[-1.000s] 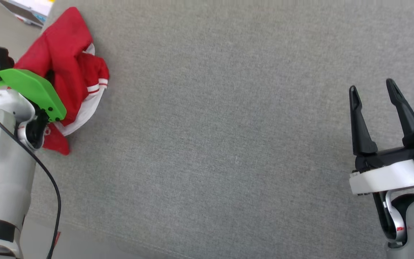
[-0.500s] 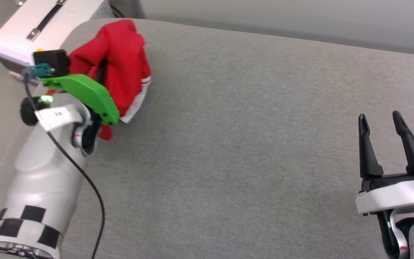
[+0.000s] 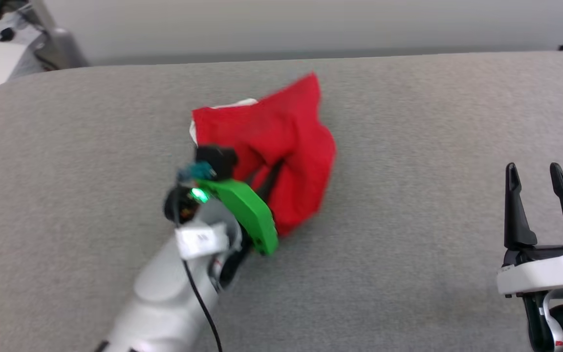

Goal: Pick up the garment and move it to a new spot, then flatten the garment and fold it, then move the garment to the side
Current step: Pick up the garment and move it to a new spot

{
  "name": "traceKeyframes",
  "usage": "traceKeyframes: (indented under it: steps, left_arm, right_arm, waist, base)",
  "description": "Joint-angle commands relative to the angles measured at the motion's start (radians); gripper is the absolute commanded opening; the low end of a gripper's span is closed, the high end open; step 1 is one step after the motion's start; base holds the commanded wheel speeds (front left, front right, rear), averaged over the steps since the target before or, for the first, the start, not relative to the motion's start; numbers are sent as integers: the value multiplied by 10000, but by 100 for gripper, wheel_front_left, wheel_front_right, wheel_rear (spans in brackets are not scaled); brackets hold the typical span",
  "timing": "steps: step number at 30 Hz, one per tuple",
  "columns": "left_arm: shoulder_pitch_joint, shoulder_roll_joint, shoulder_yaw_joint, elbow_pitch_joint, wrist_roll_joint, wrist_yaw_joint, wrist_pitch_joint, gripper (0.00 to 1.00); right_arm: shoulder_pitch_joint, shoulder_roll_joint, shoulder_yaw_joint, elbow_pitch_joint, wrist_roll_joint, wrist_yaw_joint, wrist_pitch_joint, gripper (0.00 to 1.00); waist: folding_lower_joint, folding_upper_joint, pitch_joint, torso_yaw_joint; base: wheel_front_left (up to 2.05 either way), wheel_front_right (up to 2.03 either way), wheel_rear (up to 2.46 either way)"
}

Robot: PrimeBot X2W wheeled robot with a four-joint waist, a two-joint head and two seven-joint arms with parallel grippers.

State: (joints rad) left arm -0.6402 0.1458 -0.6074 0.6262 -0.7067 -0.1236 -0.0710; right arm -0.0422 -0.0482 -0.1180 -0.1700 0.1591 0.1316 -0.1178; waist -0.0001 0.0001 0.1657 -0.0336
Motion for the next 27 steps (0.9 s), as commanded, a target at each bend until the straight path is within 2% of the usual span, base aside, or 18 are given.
traceKeyframes:
  steps: [1,7,14,15,16,17,22,27]
  left_arm:
    - [433,-128,-272,-239,184,-50,105,0]
    - [1562,-399,-1351,-937,333,-46,810,0]
    - [2136,-459,-1940,-1305,391,17,1246,0]
    - [2155,-446,-1976,-1369,449,48,1187,37]
    - [2164,-430,-1985,-1418,492,82,1121,92]
    - [2172,-419,-1997,-1478,538,111,1037,100]
    - [2246,-339,-1933,-1940,681,257,524,100]
    - [2449,-224,-1424,-2667,865,783,-757,100]
  right_arm:
    - [126,-21,-68,62,108,-9,-127,100]
    - [139,-21,-111,248,335,-9,-355,100]
    - [-34,-21,-34,277,362,-9,-477,100]
    - [-49,-21,-25,295,351,-9,-477,100]
    - [-57,-21,-12,310,334,-9,-475,100]
    - [-54,-21,-4,333,303,-9,-470,100]
    - [-16,-21,86,430,187,-9,-370,100]
    - [198,-20,178,481,121,-9,-212,100]
  waist:
    - [1,-1,167,-1035]
    - [1,-1,578,-1270]
    - [1,-1,962,-1090]
    - [1,-1,957,-1037]
    - [1,-1,940,-991]
    - [1,-1,883,-914]
    - [1,-1,431,-662]
    - [1,-1,-131,-377]
  base:
    - [0,0,0]
    - [0,0,0]
    - [0,0,0]
    - [0,0,0]
    - [0,0,0]
    - [0,0,0]
    - [0,0,0]
    - [0,0,0]
